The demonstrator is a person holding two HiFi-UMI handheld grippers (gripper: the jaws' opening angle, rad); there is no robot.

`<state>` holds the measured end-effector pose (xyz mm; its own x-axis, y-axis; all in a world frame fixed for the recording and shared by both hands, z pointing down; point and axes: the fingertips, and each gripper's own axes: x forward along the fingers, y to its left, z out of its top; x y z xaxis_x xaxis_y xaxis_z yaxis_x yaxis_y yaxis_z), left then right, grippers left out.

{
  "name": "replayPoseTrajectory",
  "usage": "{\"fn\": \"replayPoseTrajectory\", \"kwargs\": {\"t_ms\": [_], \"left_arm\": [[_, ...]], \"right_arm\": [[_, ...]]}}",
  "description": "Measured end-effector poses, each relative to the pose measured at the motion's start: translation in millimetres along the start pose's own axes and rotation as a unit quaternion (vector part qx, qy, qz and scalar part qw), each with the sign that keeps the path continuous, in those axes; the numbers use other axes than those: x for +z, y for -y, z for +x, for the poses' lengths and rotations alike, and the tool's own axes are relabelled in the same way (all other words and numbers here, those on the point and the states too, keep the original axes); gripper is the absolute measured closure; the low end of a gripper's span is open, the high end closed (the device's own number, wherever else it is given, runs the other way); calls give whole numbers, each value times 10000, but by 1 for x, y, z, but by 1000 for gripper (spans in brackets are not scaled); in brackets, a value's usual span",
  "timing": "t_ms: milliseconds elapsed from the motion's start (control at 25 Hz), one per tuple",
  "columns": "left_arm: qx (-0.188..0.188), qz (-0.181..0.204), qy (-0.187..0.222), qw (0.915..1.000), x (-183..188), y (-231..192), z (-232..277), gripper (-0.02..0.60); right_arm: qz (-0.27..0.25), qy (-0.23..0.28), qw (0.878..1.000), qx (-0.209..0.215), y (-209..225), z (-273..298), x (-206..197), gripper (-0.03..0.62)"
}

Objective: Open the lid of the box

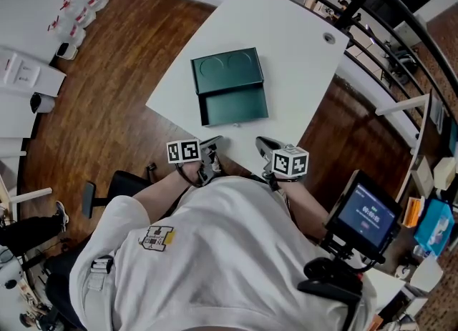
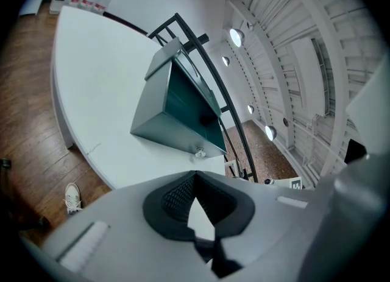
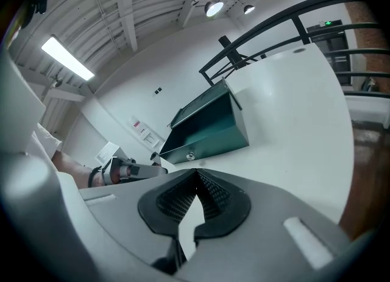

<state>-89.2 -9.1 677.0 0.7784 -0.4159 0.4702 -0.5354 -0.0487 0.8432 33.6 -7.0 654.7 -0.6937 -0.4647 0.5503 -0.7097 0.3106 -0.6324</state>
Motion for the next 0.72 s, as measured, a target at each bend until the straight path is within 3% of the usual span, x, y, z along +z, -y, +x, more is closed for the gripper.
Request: {"fn": "replayPoseTrajectory", "kwargs": {"t_ms": [720], "left_arm": [[5,60,-14,10000,0,0,-2,581]], "right_arm": [[-192,-58,9998,-15,-3,1,0,595]]}}
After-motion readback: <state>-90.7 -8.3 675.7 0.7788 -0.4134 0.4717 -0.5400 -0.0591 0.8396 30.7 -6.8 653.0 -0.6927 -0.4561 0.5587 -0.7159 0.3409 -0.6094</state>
